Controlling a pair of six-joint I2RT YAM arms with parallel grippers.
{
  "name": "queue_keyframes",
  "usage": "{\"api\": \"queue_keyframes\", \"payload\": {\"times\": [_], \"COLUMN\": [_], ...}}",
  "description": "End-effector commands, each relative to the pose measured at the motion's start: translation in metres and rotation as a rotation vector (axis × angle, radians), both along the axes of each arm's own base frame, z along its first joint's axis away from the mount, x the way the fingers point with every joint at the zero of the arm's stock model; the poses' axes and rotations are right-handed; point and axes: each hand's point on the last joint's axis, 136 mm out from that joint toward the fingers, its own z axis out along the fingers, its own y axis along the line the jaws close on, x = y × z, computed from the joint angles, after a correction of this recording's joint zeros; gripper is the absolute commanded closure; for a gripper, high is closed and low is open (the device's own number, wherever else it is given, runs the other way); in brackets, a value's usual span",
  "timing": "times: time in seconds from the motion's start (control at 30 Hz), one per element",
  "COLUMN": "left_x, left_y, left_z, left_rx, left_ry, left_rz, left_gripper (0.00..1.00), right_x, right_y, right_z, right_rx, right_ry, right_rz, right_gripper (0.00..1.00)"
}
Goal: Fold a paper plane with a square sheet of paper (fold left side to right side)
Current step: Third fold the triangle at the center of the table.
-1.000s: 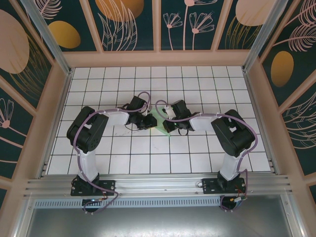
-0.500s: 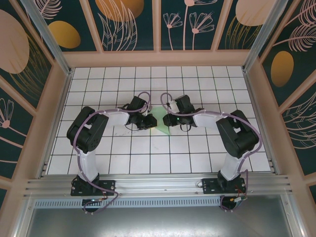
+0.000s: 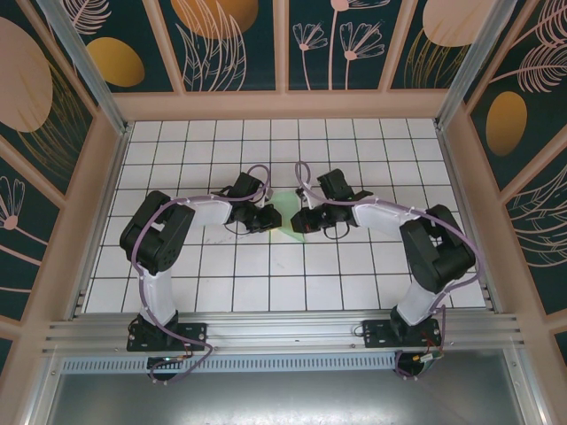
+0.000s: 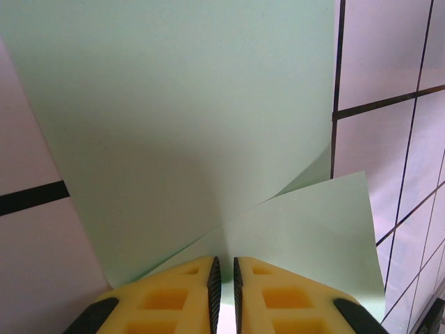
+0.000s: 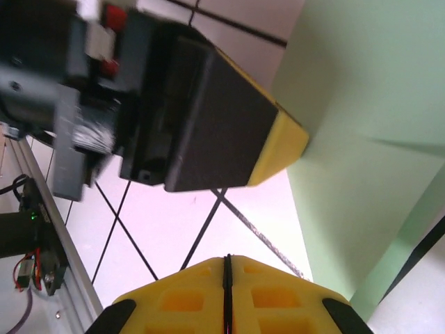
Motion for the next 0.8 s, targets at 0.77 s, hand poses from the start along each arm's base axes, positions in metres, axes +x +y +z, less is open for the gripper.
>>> {"api": "queue_keyframes", "payload": {"times": [0.77], "left_x": [-0.020], "left_y": [0.026], "left_z": [-0.041], "left_rx": [0.160], "left_ry": [0.086], "left_rz": [0.007], "left_gripper": [0.83], "right_x": [-0.022], "right_y": [-0.012], "right_z": [-0.059], "right_rx": [-0.114], "right_ry": [0.220], "right_rz": [-0.020], "right_gripper": [0.90]}}
